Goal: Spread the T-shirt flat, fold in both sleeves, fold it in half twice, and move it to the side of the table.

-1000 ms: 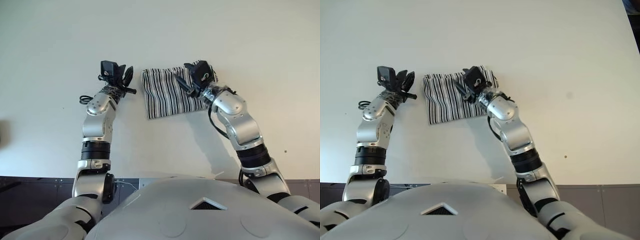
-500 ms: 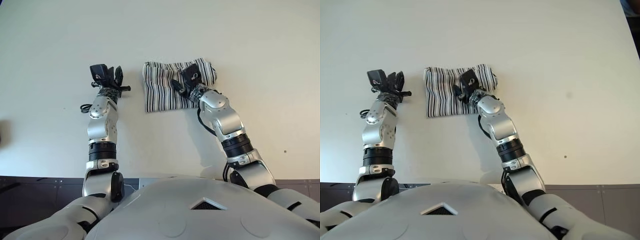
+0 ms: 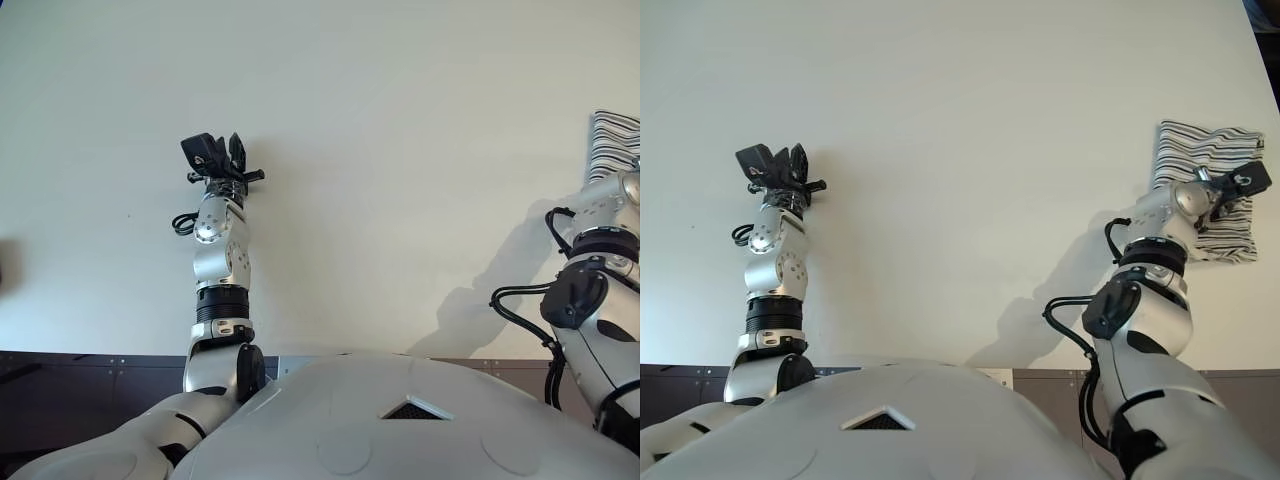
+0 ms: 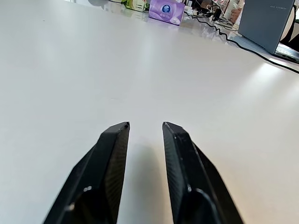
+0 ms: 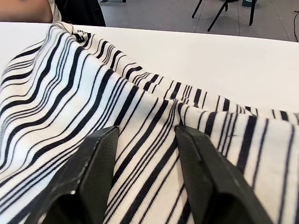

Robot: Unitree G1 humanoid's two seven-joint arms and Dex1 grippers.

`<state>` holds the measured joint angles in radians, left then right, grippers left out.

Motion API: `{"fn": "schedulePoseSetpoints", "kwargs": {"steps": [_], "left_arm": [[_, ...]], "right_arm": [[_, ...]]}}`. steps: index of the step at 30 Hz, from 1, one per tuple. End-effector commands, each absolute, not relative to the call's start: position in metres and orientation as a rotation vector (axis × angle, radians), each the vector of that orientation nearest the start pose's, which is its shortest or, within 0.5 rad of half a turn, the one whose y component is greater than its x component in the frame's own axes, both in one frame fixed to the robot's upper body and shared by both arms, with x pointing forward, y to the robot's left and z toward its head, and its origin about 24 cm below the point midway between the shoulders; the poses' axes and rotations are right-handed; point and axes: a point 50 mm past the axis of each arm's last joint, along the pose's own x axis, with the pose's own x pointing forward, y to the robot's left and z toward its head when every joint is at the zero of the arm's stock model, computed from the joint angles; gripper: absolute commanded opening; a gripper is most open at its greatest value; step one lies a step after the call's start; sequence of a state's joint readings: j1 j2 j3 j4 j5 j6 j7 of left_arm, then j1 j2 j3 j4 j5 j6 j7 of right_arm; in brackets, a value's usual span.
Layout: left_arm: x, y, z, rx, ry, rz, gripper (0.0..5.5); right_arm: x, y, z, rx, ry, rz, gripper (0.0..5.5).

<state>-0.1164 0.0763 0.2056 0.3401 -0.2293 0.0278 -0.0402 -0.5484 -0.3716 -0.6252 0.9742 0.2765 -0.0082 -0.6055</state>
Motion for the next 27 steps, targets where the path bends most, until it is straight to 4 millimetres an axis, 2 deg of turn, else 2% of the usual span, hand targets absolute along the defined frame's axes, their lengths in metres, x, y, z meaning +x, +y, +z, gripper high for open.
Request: {"fn": "schedulePoseSetpoints", "kwargs": {"steps": [1, 6, 14, 17, 19, 20, 21, 24, 25, 27], "left_arm": [[0.257, 0.212, -0.010, -0.196, 0.232, 0.200, 1.30], [0.259, 0.209, -0.010, -0.199, 0.229, 0.203, 1.30], [0.268, 0.206, -0.008, -0.193, 0.213, 0.194, 1.30], [0.274, 0.205, -0.006, -0.188, 0.204, 0.188, 1.30], [0.274, 0.205, -0.006, -0.193, 0.196, 0.191, 1.30], [0.273, 0.206, -0.005, -0.203, 0.187, 0.195, 1.30], [0.273, 0.206, -0.004, -0.213, 0.178, 0.197, 1.30], [0.290, 0.193, 0.018, -0.191, 0.096, 0.147, 1.30], [0.301, 0.180, 0.031, -0.176, 0.051, 0.108, 1.30], [0.316, 0.146, 0.051, -0.124, -0.015, 0.023, 1.30]], "right_arm": [[0.266, -0.340, -0.013, 0.317, 0.476, -1.135, 2.21], [0.278, -0.322, -0.019, 0.325, 0.515, -0.971, 2.21], [0.297, -0.311, -0.010, 0.290, 0.457, -0.815, 2.21], [0.304, -0.313, 0.004, 0.254, 0.347, -0.785, 2.21], [0.312, -0.314, 0.029, 0.162, 0.186, -0.783, 2.21], [0.317, -0.307, 0.041, 0.121, 0.126, -0.760, 2.21], [0.323, -0.297, 0.051, 0.084, 0.079, -0.723, 2.21], [0.345, -0.230, 0.076, -0.054, -0.044, -0.473, 2.21], [0.350, -0.199, 0.077, -0.083, -0.061, -0.368, 2.21], [0.349, -0.154, 0.073, -0.103, -0.056, -0.235, 2.21]]}}
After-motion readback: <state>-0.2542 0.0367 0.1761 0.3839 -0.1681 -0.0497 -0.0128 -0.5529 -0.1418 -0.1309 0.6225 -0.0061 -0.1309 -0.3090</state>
